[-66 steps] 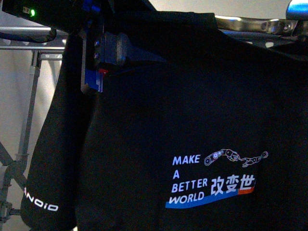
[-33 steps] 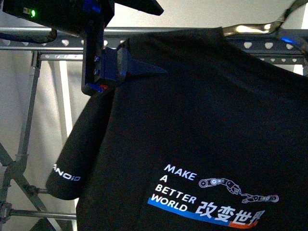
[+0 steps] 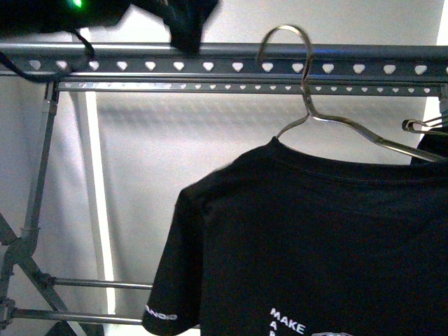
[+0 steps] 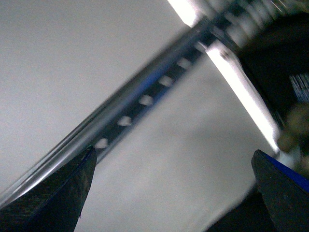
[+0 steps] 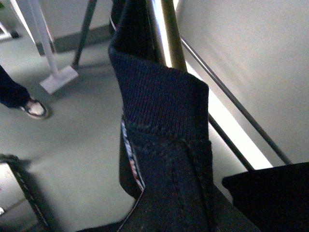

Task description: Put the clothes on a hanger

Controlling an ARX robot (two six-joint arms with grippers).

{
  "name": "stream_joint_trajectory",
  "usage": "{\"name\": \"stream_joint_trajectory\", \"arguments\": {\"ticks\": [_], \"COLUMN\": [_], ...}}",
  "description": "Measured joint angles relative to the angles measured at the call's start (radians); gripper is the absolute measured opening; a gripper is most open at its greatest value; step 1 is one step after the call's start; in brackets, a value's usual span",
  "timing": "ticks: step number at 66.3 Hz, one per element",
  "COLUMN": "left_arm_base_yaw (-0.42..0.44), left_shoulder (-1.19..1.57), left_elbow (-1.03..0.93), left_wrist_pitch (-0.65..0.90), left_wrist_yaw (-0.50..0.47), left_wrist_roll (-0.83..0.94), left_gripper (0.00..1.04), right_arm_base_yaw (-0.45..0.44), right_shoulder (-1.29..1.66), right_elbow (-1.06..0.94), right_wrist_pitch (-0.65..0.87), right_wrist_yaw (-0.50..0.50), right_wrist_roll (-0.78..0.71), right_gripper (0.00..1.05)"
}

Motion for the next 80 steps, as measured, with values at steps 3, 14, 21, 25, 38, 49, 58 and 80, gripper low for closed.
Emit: {"name": "stream_joint_trajectory", "arguments": {"ticks": [3,14,21,25,38,49,58,80], "left_arm_base_yaw": [0.036,0.117,0.113,0.108,0.097,0.128,0.153,0.246], "left_shoulder": [-0.009,-0.093,-0.085,-0.111,-0.313,-0.412,-0.489,-0.678], "left_elbow": [0.004,0.01,-0.028,-0.039,-0.375,-0.568,-0.706,-0.926], "left_wrist_pitch": [0.149,-0.039,-0.163,-0.354,-0.344,-0.261,-0.214,-0.183], "left_wrist_yaw": [-0.11,-0.351,-0.386,-0.399,-0.408,-0.382,-0.359,-0.269], "left_wrist_roll": [-0.392,-0.989,-0.995,-0.859,-0.537,-0.49,-0.481,-0.472], "left_gripper": [0.98,0.98,0.98,0.88,0.51,0.24,0.03,0.04], "right_arm_base_yaw": [-0.017,-0.092,-0.112,-0.114,-0.096,-0.054,-0.019,0.0], "right_shoulder": [-0.047,-0.147,-0.114,-0.081,0.043,0.13,0.211,0.329], "right_elbow": [-0.035,-0.047,0.009,0.048,0.167,0.278,0.384,0.415], "right_wrist_pitch": [0.05,0.064,0.106,0.154,0.28,0.288,0.252,0.238], "right_wrist_yaw": [-0.053,-0.093,-0.068,-0.031,0.061,0.143,0.22,0.344], "right_wrist_roll": [0.11,0.484,0.69,0.808,1.094,1.217,1.252,1.196], "right_gripper": [0.05,0.05,0.05,0.05,0.05,0.05,0.05,0.05]}}
